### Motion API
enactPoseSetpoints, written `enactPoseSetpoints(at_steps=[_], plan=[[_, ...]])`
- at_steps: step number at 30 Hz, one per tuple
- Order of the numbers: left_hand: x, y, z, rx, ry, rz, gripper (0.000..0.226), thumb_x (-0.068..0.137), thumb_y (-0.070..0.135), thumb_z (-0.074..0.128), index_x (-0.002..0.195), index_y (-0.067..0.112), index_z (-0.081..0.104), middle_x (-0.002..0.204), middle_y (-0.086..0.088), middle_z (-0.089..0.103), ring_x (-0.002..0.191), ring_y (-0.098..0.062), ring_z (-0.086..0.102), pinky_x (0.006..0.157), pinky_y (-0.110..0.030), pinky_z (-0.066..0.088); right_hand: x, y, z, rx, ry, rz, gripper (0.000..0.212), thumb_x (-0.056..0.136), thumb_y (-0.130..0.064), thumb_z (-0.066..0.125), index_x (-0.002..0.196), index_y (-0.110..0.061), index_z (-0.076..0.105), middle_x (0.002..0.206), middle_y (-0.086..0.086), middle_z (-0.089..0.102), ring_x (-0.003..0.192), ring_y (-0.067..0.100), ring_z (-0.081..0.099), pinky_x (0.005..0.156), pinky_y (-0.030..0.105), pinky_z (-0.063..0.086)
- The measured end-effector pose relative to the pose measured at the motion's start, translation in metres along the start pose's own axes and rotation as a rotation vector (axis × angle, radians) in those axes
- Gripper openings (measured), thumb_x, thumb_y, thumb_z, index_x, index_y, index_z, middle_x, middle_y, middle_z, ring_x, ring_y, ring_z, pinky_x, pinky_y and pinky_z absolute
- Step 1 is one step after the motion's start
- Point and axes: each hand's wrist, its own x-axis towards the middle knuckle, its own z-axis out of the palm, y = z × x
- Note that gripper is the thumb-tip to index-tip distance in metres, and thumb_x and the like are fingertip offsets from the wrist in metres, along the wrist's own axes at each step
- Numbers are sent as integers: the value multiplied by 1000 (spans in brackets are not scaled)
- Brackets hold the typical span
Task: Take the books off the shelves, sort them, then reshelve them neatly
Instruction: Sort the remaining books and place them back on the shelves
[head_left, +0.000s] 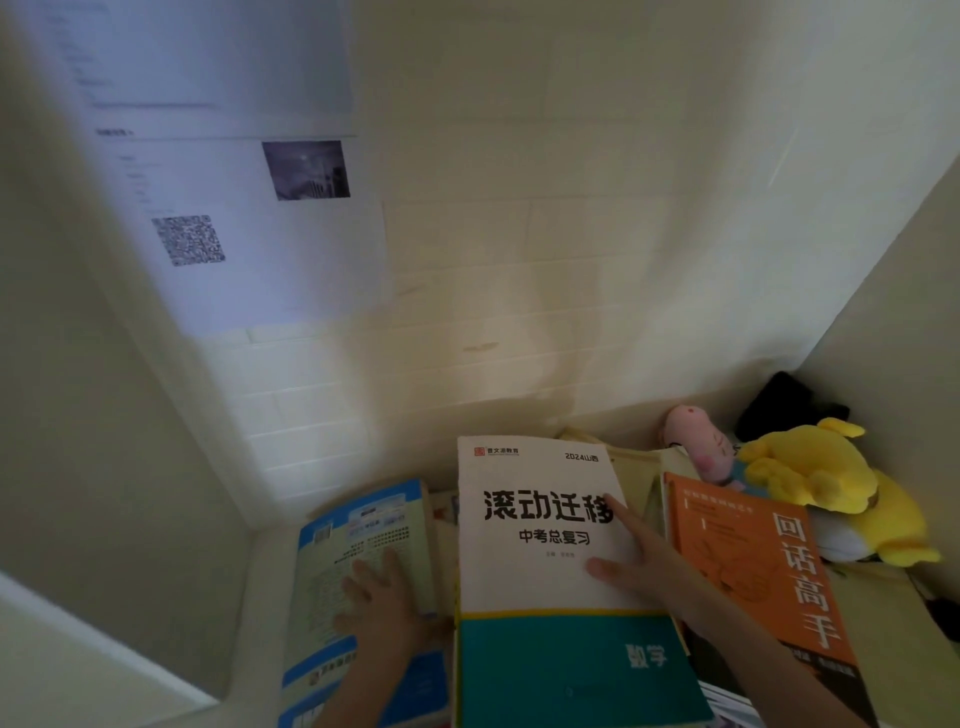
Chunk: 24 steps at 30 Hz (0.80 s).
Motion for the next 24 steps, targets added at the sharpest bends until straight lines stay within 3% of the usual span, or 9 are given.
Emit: enactPoseSetpoints(at_steps=[8, 14, 16, 19, 22, 24], plan=[[5, 16, 6, 91, 12, -101, 125, 75, 61, 65, 144, 7, -25, 150, -28, -22, 140, -49, -12, 108, -69, 10, -1, 2, 1, 37, 7, -10, 88, 82, -29, 73, 150, -36, 18, 160, -10, 6, 144, 20, 18, 114, 35, 22], [16, 7, -6, 44, -35, -68, 109, 78, 49, 67, 148, 12, -9, 153, -23, -8, 141, -45, -2, 109, -66, 18, -2, 1, 1, 52, 8, -25, 87, 82, -26, 73, 151, -33, 19, 159, -8, 11, 143, 19, 21, 112, 33, 24], [20, -1, -17, -39, -50, -29, 92, 79, 42, 67, 145, 11, 11, 149, -20, 15, 138, -40, 18, 108, -58, 28, -2, 2, 1, 84, 10, -30, 87, 82, -24, 74, 151, -32, 21, 158, -8, 13, 141, 19, 23, 111, 31, 25], [13, -15, -42, -148, -13, 97, 44, 87, 26, 59, 125, 9, 46, 121, -10, 55, 109, -22, 54, 91, -33, 47, -3, 1, 2, 78, 9, -35, 87, 82, -25, 73, 151, -32, 21, 157, -9, 14, 141, 19, 23, 111, 31, 26], [-2, -22, -70, -283, 33, 170, 19, 95, 18, 52, 112, 12, 57, 112, -7, 63, 91, -17, 58, 78, -20, 46, -3, 2, 2, 89, 6, -48, 86, 82, -25, 73, 150, -32, 21, 158, -9, 13, 142, 19, 23, 111, 30, 25], [-12, -31, -91, -487, 45, 179, 8, 95, 9, 52, 100, 9, 58, 92, -4, 61, 78, -13, 55, 70, -16, 47, -3, 2, 2, 108, 4, -57, 86, 82, -25, 73, 150, -31, 21, 158, -8, 13, 142, 19, 22, 111, 30, 25]])
